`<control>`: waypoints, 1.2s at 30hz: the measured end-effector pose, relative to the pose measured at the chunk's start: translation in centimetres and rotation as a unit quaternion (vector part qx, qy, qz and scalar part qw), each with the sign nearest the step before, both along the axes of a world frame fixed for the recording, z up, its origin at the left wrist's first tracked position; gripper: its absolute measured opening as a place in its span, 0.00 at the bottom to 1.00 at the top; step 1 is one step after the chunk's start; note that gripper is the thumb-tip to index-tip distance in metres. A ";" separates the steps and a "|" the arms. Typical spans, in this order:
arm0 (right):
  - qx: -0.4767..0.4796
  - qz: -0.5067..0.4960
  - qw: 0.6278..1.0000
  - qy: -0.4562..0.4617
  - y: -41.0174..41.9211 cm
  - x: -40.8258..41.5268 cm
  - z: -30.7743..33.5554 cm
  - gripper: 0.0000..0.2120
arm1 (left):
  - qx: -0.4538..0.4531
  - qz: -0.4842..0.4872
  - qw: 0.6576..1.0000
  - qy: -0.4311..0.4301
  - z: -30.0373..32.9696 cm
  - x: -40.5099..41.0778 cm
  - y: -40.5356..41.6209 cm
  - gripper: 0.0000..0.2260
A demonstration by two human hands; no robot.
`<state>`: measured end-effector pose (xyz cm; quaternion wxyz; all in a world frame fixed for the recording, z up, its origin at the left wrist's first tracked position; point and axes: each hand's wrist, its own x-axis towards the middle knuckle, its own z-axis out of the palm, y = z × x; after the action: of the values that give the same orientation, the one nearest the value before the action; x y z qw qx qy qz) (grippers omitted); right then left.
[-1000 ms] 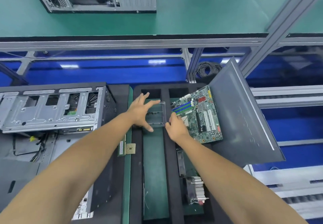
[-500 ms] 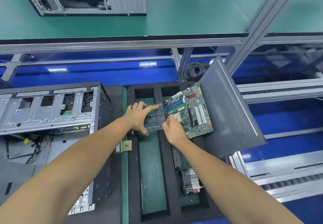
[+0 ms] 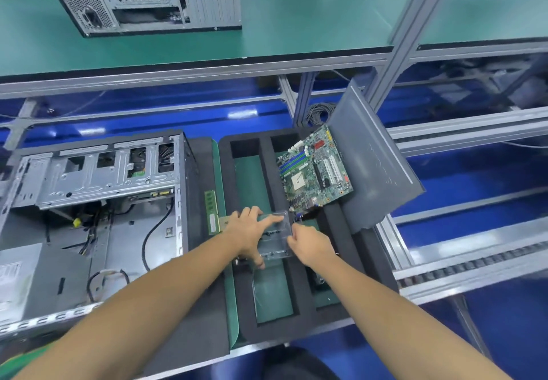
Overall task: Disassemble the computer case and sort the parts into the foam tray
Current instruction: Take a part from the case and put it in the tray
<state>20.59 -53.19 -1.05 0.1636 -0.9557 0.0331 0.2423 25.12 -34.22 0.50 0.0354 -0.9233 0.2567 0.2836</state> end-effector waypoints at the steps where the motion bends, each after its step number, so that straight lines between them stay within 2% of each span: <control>1: -0.009 0.006 1.000 0.002 0.0 -0.7 -0.1 0.08 | 0.004 -0.004 1.000 0.000 0.0 -0.7 -0.2 0.60; 9: -0.028 0.027 0.999 0.018 -0.2 -4.5 -0.6 0.06 | 0.018 -0.029 0.999 -0.005 -0.7 -5.2 -0.8 0.60; 15: -0.043 0.040 0.998 0.008 0.0 -5.1 -1.1 0.11 | 0.000 -0.009 1.000 0.020 -1.5 -6.4 -0.3 0.60; 24: -0.090 0.079 0.992 0.029 0.1 -5.1 -1.5 0.14 | -0.011 -0.017 1.000 0.004 -2.4 -7.3 0.0 0.60; 28: -0.108 0.086 0.990 0.011 0.1 -4.9 -1.3 0.17 | -0.014 -0.016 1.000 0.016 -2.4 -7.1 0.2 0.62; 31: -0.087 0.021 0.995 -0.054 0.3 -4.3 -0.8 0.17 | -0.055 -0.008 0.998 0.029 -1.9 -6.5 0.3 0.58; 33: 0.008 -0.094 0.992 -0.085 0.6 -3.3 -0.1 0.15 | -0.123 0.013 0.992 0.030 -0.8 -6.1 -0.2 0.50; 35: 0.148 -0.242 0.955 -0.088 1.3 -1.8 0.8 0.13 | -0.207 0.057 0.975 0.051 0.9 -6.4 -1.2 0.43; 36: 0.225 -0.317 0.917 -0.088 1.8 -0.8 1.3 0.12 | -0.249 0.080 0.962 0.079 1.8 -6.7 -1.7 0.42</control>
<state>19.81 -51.39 0.28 0.4449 -0.8504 0.2649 0.0939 18.40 -35.90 2.29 -0.2387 -0.8952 0.2463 0.2846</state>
